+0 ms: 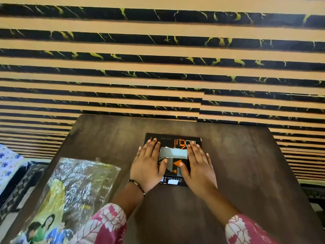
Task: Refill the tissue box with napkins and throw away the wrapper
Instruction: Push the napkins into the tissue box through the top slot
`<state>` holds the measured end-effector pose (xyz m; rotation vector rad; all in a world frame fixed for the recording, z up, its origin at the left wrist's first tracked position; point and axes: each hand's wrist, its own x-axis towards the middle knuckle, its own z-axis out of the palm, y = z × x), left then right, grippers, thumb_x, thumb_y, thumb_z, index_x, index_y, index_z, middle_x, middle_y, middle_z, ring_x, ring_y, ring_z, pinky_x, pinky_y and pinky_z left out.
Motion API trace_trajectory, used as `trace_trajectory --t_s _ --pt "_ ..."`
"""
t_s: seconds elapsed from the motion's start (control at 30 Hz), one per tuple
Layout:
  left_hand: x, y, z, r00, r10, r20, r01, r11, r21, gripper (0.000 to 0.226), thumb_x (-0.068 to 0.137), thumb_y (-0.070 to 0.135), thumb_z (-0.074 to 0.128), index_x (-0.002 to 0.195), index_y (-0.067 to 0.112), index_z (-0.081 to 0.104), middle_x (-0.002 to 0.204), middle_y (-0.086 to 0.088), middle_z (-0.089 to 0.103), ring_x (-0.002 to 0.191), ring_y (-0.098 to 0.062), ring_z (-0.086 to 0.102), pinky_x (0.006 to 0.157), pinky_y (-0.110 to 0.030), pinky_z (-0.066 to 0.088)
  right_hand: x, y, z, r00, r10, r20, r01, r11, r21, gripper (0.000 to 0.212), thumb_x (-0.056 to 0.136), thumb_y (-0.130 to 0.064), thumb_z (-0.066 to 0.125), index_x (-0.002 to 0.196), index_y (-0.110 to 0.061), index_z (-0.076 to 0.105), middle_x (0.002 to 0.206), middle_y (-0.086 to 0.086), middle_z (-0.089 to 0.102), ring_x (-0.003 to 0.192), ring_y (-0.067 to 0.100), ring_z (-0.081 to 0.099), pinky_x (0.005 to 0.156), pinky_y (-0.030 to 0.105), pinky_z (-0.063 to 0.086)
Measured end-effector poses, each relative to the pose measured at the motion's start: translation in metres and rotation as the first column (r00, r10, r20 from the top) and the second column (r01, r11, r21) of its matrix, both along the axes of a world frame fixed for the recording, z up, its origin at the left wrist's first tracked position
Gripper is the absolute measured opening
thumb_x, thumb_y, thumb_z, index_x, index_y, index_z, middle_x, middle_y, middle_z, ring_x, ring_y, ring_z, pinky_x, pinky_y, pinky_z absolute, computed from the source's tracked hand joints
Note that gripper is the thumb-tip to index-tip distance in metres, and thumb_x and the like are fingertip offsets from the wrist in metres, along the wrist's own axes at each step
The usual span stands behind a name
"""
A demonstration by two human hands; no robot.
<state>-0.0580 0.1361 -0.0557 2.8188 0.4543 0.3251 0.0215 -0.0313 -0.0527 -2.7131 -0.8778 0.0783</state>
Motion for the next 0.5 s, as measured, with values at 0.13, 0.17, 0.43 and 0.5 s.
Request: trace_trajectory --t_s 0.13,0.17,0.43,0.5 --pt "0.040 0.021 -0.004 1.000 0.016 0.014 -0.016 1.000 -0.017 0.064 0.084 0.048 0.031 0.136 0.013 0.039 0.146 -0.006 0.040 0.137 -0.023 0.032 0.110 -0.040 0.031 0.041 0.023 -0.005 1.000 -0.013 0.005 0.013 1.000 -0.002 0.074 0.084 -0.060 0.012 0.147 -0.020 0.011 0.158 -0.002 0.010 0.145 0.013 0.003 0.115 0.035 0.005" --pt "0.048 0.024 -0.003 1.000 0.021 0.016 -0.020 1.000 -0.022 0.064 0.084 0.049 0.030 0.136 0.013 0.039 0.146 -0.005 0.040 0.137 -0.023 0.032 0.108 -0.041 0.034 0.050 0.027 -0.005 1.000 -0.013 0.008 0.013 1.000 -0.001 0.074 0.084 -0.060 0.012 0.147 -0.020 0.011 0.158 -0.002 0.010 0.145 0.013 0.003 0.115 0.035 0.006" --pt "0.103 0.051 -0.005 1.000 0.022 0.020 -0.021 0.999 -0.038 0.067 0.082 0.048 0.027 0.138 0.012 0.034 0.148 -0.006 0.035 0.139 -0.023 0.026 0.106 -0.043 0.035 0.107 0.054 -0.001 0.999 0.010 -0.038 -0.010 1.000 0.012 0.066 0.093 -0.050 0.031 0.147 -0.018 0.011 0.158 0.000 0.008 0.145 0.014 0.000 0.116 0.036 0.014" --pt "0.113 0.055 -0.008 0.999 0.020 0.039 -0.019 0.999 -0.041 0.067 0.082 0.048 0.027 0.137 0.011 0.035 0.147 -0.007 0.036 0.138 -0.024 0.028 0.106 -0.043 0.035 0.117 0.059 -0.001 0.999 0.015 -0.050 -0.015 1.000 -0.001 0.067 0.093 -0.050 0.031 0.147 -0.019 0.009 0.158 -0.001 0.006 0.145 0.014 -0.001 0.116 0.035 0.013"
